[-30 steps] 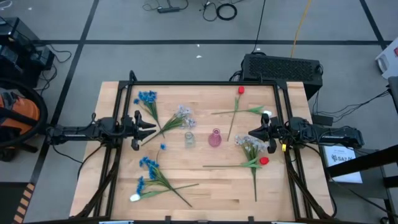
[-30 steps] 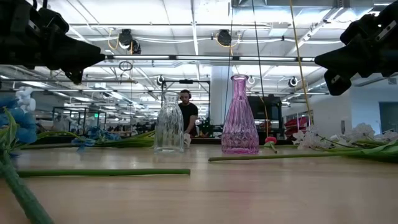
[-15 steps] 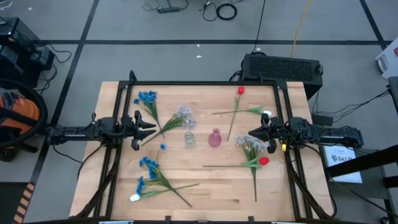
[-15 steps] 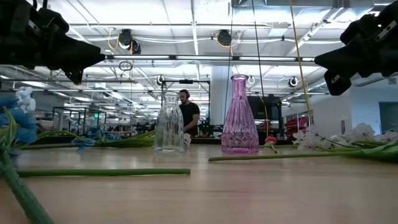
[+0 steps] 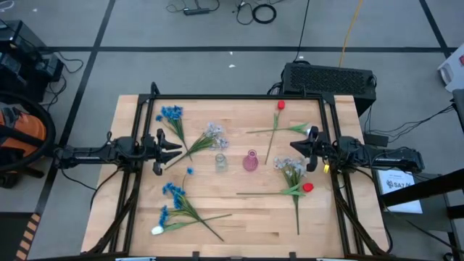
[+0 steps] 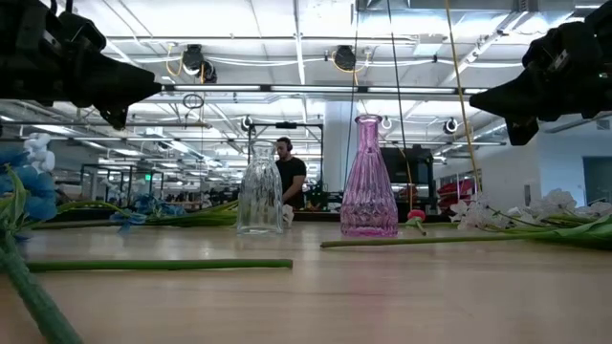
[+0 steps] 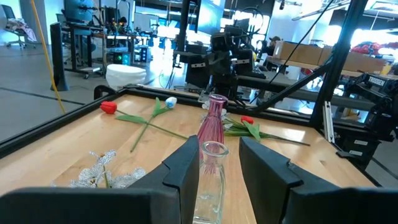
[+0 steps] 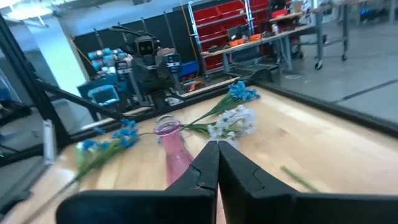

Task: Sort flowers into vase by color
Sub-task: Put the bottom red flower into the pink vase

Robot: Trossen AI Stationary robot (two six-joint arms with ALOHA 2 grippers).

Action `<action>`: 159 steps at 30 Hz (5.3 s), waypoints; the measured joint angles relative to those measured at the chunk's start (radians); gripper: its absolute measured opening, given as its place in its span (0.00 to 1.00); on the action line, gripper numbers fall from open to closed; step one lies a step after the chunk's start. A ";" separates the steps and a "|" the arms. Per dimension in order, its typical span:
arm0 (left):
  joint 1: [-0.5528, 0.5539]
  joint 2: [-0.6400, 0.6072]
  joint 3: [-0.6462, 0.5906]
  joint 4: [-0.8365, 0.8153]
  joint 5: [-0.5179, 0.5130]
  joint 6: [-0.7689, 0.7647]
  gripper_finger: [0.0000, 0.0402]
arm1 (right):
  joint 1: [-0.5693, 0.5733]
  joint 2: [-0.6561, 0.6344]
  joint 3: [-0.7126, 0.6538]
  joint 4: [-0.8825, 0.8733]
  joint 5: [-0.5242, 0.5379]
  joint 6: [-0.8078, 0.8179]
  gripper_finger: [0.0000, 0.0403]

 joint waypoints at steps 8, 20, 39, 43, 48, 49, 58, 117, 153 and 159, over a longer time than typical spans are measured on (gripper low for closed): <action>0.000 0.000 0.000 0.003 0.000 0.000 0.30 | 0.000 0.000 0.000 0.005 0.132 0.189 0.00; 0.000 0.000 0.000 0.005 0.000 0.000 0.30 | 0.000 0.007 0.000 0.063 0.291 0.319 0.00; 0.000 0.000 0.000 0.007 -0.001 0.000 0.30 | -0.001 0.319 0.246 0.051 0.397 0.176 0.00; 0.000 0.000 0.000 0.007 0.000 0.000 0.30 | -0.001 0.461 0.442 -0.159 0.415 0.167 0.00; 0.000 0.000 0.000 0.007 0.000 0.000 0.30 | -0.002 0.665 0.664 -0.501 0.434 0.339 0.00; 0.000 0.000 0.000 0.007 0.000 0.000 0.30 | -0.002 0.703 0.695 -0.557 0.434 0.395 0.00; 0.000 0.000 0.000 0.008 0.000 0.000 0.30 | -0.002 0.941 0.772 -0.723 0.328 0.768 0.00; 0.000 0.000 0.000 0.008 0.000 0.000 0.30 | 0.459 1.529 1.066 -1.029 -0.286 2.119 0.10; 0.000 0.000 0.000 0.008 0.000 0.000 0.30 | 0.390 1.796 1.068 -0.908 -0.228 1.923 0.03; 0.000 0.000 0.000 0.008 0.000 0.000 0.30 | 0.391 1.703 1.064 -0.910 -0.130 1.908 0.02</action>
